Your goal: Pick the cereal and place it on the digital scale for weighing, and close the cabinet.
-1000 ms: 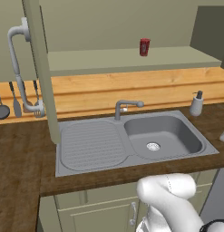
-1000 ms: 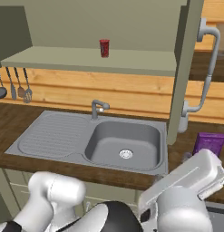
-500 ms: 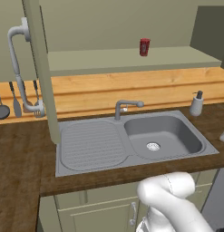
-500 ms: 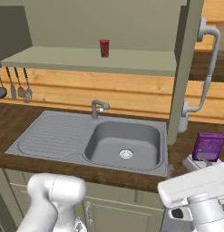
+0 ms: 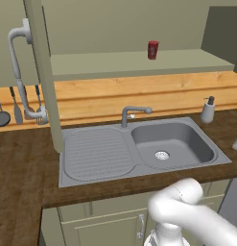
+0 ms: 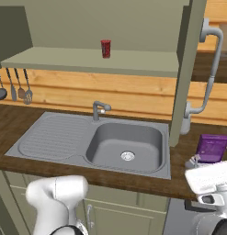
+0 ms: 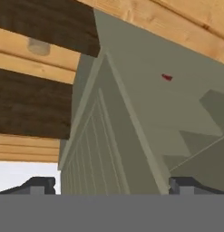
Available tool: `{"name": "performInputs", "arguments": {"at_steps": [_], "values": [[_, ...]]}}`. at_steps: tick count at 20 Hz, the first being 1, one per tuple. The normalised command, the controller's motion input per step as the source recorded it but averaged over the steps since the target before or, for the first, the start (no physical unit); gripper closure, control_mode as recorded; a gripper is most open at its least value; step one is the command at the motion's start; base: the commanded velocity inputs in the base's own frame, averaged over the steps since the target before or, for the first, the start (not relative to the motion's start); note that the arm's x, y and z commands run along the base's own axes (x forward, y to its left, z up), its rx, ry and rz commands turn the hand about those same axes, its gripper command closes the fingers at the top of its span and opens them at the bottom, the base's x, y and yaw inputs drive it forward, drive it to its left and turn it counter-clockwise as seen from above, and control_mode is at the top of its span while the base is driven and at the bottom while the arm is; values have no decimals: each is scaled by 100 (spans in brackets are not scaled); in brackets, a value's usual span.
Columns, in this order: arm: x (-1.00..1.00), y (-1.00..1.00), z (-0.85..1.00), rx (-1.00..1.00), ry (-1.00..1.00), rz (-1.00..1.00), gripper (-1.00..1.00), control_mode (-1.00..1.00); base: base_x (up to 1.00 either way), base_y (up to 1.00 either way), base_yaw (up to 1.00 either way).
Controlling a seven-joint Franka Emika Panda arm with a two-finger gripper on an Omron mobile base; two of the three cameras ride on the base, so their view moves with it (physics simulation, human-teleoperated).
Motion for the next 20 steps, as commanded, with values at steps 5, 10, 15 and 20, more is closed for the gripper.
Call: {"name": "performInputs", "arguments": {"at_steps": [5, 10, 15, 20], "values": [[15, -19, 16, 6, -19, 21, -100, -100, 0, 0, 0], [3, 15, 0, 0, -29, 13, -100, -100, 0, 0, 0], [5, 4, 31, 0, -23, 14, -100, -100, 0, 0, 0], [0, 30, 86, -7, -19, 11, -100, -100, 0, 0, 0]]}}
